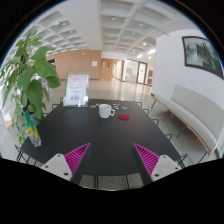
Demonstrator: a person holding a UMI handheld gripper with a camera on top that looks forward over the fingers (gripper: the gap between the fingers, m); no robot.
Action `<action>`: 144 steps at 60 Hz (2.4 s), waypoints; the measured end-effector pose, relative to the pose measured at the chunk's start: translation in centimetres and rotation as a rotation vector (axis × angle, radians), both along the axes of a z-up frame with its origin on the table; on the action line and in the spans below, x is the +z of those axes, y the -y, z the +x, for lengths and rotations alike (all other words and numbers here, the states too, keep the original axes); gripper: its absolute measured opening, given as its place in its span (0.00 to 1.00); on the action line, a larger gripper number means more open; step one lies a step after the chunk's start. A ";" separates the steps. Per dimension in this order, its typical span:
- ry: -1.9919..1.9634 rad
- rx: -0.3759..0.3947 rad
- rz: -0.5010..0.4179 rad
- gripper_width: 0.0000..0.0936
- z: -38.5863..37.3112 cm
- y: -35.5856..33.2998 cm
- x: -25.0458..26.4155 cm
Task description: Pour water
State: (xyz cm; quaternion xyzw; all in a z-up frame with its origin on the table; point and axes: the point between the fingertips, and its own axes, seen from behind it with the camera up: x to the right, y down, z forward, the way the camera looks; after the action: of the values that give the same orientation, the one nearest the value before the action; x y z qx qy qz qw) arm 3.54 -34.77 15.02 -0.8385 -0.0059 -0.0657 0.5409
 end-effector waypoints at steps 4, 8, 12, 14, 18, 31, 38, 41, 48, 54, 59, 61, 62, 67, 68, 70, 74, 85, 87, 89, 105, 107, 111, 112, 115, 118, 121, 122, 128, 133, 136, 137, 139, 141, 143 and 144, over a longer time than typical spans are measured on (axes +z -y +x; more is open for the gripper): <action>0.007 0.004 0.001 0.92 -0.2 0.1 0.0; 0.017 0.014 0.003 0.92 -0.7 0.3 0.0; 0.021 0.031 0.004 0.92 -1.5 0.5 -0.3; 0.018 0.044 0.003 0.92 -2.2 0.6 -0.6; 0.007 0.088 -0.002 0.92 -4.4 0.9 -1.4; -0.003 0.260 -0.025 0.92 -15.4 1.4 -4.2; -0.054 0.347 -0.026 0.92 -22.0 0.8 -5.0; -0.074 0.370 -0.013 0.92 -25.0 0.2 -5.0; -0.101 0.408 0.024 0.92 -31.3 -2.1 -5.0; -0.110 0.400 0.045 0.92 -35.0 -4.7 -5.7; -0.118 0.372 0.057 0.92 -37.3 -7.6 -6.7; -0.115 0.361 0.062 0.92 -37.6 -8.6 -7.1; -0.115 0.357 0.063 0.92 -37.9 -9.1 -7.4; -0.106 0.341 0.073 0.85 -38.7 -10.5 -8.5; -0.101 0.336 0.072 0.83 -38.9 -11.3 -8.9; -0.088 0.326 0.070 0.79 -39.0 -12.0 -9.5; -0.081 0.318 0.074 0.62 -39.2 -12.8 -10.4; -0.125 0.334 0.134 0.45 -38.9 -13.1 -9.7; -0.135 0.343 0.135 0.44 -39.0 -13.1 -9.5; -0.145 0.359 0.136 0.44 -39.0 -13.1 -9.3; -0.438 0.471 0.252 0.44 -40.5 -14.9 2.7; -0.501 0.494 0.279 0.44 -39.9 -15.6 5.1; -0.639 0.539 0.329 0.44 -39.0 -17.3 10.0; -0.675 0.548 0.340 0.44 -38.7 -17.8 11.2; -0.792 0.582 0.373 0.44 -38.4 -19.4 15.1; -0.937 0.608 0.382 0.44 -36.6 -21.8 17.7; -1.094 0.627 0.374 0.44 -34.8 -24.2 19.9; -1.149 0.635 0.371 0.44 -34.2 -25.0 20.5; -1.489 0.649 0.352 0.44 -29.7 -29.5 23.2; -1.764 0.609 0.326 0.44 -24.9 -34.2 22.7; -1.913 0.564 0.305 0.44 -22.6 -36.9 21.4; -1.960 0.539 0.296 0.44 -21.7 -37.9 20.6; -2.049 0.502 0.270 0.44 -20.3 -39.7 19.0; -2.129 0.465 0.251 0.44 -19.0 -41.2 17.5; -2.191 0.409 0.230 0.44 -17.8 -42.7 15.4; -2.217 0.382 0.220 0.44 -17.4 -43.4 14.5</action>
State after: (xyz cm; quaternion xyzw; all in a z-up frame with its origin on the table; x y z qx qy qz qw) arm -13.84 8.65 29.48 -0.3675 0.3548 0.7980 0.3198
